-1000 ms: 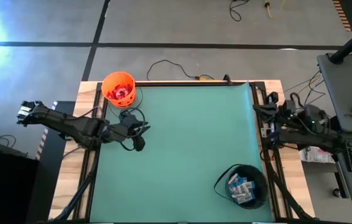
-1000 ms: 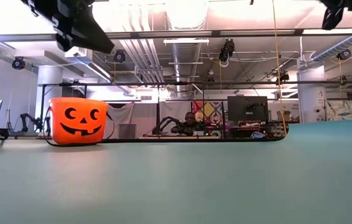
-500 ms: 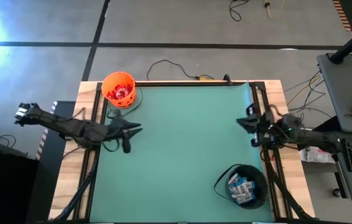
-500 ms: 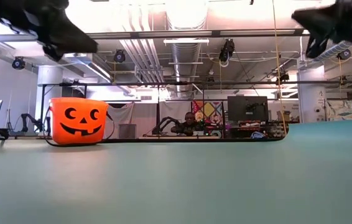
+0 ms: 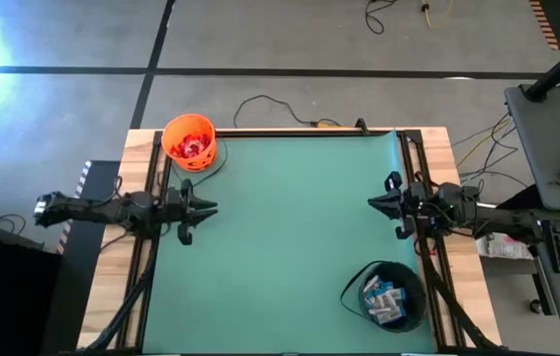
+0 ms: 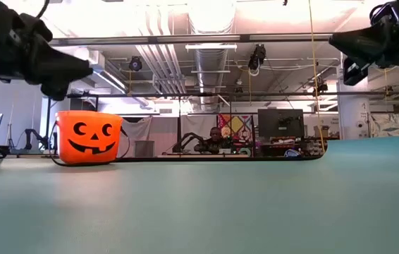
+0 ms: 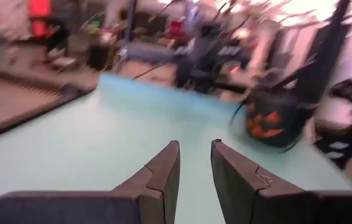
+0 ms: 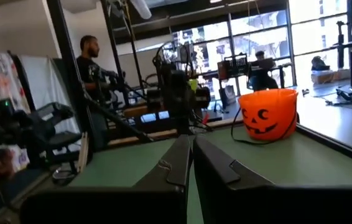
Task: Sort candy by brand, put in halloween buckets
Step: Return to Home Position
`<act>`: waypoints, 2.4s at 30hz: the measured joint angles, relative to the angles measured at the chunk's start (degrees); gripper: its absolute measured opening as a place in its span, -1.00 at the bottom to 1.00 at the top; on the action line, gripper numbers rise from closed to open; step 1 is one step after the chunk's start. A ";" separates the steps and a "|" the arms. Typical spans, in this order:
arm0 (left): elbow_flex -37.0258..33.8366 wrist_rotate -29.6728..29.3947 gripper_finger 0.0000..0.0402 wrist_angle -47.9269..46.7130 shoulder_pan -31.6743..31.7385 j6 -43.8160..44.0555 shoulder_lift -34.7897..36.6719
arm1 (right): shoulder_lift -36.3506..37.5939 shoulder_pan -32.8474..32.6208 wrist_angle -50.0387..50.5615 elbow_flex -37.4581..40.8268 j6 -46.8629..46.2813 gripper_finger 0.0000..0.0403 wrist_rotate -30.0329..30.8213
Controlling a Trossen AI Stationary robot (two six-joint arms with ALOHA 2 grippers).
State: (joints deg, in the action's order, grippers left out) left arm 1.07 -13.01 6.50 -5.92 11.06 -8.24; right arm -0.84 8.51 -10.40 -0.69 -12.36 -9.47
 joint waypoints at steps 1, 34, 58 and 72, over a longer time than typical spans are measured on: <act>0.15 2.78 -0.62 0.74 1.41 -0.21 0.79 | -0.03 0.00 0.42 0.00 0.51 -0.94 -0.03; 0.14 9.09 -0.62 -4.99 7.22 -1.55 2.73 | -2.69 0.04 9.25 -0.31 3.96 -0.94 3.60; 0.14 9.09 -0.62 -4.83 7.22 -1.55 1.78 | -2.69 0.04 9.31 -0.39 3.93 -0.94 3.51; 0.16 9.09 -0.62 -4.83 7.23 -1.55 1.72 | -2.69 0.04 9.31 -0.39 3.94 -0.94 3.51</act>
State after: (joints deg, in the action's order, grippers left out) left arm 1.23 -3.92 1.67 1.31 9.52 -6.52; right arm -3.53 8.56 -1.08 -1.08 -8.43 -5.96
